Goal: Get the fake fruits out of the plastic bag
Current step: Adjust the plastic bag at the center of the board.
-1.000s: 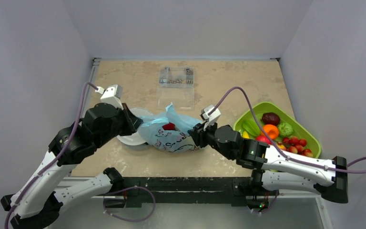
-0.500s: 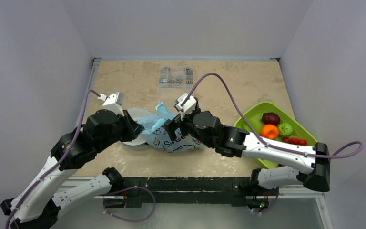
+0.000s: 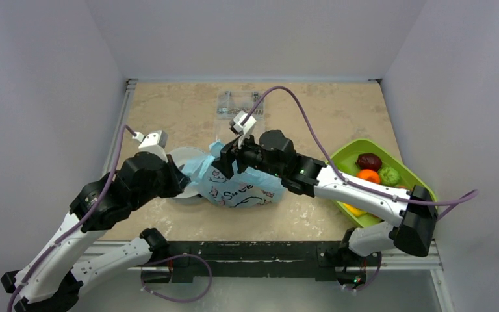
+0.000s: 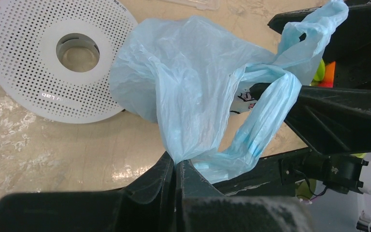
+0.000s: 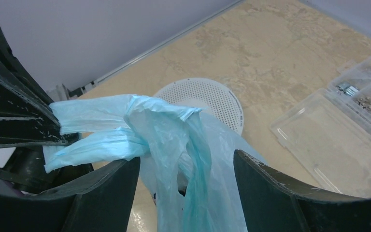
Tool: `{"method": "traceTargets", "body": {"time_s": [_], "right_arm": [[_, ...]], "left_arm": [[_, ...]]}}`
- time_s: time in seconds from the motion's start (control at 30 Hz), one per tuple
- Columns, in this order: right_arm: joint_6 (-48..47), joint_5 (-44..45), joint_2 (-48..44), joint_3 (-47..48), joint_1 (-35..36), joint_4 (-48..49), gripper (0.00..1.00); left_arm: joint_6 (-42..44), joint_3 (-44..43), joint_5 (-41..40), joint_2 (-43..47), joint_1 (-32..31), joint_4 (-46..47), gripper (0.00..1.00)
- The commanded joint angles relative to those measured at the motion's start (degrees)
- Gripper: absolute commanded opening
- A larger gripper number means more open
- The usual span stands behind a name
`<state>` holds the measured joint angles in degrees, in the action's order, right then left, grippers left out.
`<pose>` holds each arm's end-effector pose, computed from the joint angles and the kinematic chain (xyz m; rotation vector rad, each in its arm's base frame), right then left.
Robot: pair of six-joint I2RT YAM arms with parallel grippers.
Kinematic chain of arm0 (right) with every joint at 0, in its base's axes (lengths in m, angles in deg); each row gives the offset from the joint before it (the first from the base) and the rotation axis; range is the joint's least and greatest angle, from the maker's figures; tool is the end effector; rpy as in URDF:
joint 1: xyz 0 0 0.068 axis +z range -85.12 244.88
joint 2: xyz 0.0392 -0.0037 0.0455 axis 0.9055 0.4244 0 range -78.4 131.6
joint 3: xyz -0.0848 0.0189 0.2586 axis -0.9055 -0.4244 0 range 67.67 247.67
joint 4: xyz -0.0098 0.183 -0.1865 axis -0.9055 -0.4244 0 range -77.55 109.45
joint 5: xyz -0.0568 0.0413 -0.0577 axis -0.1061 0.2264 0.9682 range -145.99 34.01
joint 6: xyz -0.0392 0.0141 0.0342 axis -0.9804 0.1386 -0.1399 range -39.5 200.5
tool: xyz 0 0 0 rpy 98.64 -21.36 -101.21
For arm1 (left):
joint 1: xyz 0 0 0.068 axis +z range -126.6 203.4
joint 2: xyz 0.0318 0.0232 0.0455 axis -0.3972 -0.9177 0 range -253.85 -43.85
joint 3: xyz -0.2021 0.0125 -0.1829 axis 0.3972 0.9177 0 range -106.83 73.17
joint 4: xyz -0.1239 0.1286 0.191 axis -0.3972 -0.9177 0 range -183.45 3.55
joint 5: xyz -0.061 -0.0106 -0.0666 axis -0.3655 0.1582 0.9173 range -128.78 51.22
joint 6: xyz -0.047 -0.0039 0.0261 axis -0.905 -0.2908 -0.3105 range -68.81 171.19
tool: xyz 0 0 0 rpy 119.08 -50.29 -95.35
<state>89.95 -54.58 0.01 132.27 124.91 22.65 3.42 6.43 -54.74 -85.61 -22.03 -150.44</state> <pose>0.1641 0.2827 0.3517 -0.7675 1.6686 0.8501 0.0798 -0.0671 0.3791 -0.1986 2.2747 -0.5700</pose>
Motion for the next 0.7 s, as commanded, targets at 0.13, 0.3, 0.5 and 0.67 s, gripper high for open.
{"method": "traceTargets", "body": {"time_s": [0.13,0.3,0.5,0.67], "right_arm": [[2.10,-11.81,-2.60,0.86,-0.87,5.67,0.70],[2.01,-16.73,-1.02,1.66,-1.05,7.48,0.73],[2.63,-16.36,0.93,3.03,-1.23,8.35,0.47],[3.90,-17.38,0.92,4.86,-1.99,8.31,0.40]], "left_arm": [[0.22,-1.83,-4.58,0.45,0.24,-2.26,0.00],[1.32,-2.88,-4.95,0.23,0.23,-2.65,0.00],[1.88,-3.62,-6.27,-0.15,0.19,-4.99,0.00],[0.83,-3.40,-8.40,-0.19,0.19,-7.42,0.00]]}}
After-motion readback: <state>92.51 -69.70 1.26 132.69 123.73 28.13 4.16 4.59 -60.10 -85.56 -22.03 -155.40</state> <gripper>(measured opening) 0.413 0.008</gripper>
